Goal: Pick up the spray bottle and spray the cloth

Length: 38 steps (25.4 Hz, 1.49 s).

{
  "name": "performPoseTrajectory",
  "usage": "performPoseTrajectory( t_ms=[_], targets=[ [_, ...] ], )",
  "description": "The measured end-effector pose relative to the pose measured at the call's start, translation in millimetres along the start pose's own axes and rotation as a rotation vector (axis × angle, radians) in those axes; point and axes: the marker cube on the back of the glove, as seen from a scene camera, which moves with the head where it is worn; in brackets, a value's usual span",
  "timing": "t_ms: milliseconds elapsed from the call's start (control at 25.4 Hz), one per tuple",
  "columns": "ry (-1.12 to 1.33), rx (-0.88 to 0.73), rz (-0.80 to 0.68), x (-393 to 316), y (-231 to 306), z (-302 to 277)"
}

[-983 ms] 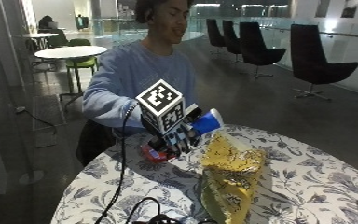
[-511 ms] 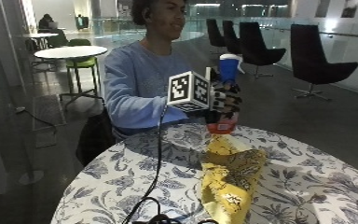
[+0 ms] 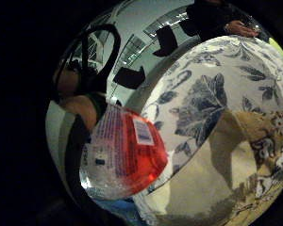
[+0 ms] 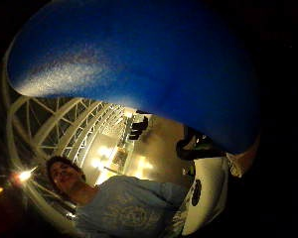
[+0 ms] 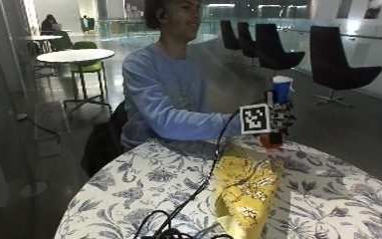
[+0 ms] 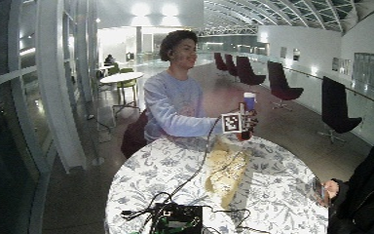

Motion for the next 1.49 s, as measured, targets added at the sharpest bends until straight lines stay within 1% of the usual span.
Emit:
performPoseTrajectory(
  t_ms=[157, 354, 550, 747, 826, 904, 1022, 1258, 1494],
  targets=[
    [-0.013, 0.014, 0.007, 3, -2, 8],
    [0.047, -0.049, -0.001, 12, 9, 19],
    [0.03, -0.079, -0.023, 15, 17, 25],
    [0.026, -0.157, -0.035, 12, 30, 16],
    [0.05, -0.115, -0.044, 10, 31, 8],
    [0.084, -0.055, -0.058, 7, 36, -7],
    [0.167, -0.037, -0.073, 7, 61, -42],
    [0.392, 0.006, -0.057, 10, 135, -132],
    [0.633, 0.065, -0.016, 13, 217, -204]
  ],
)
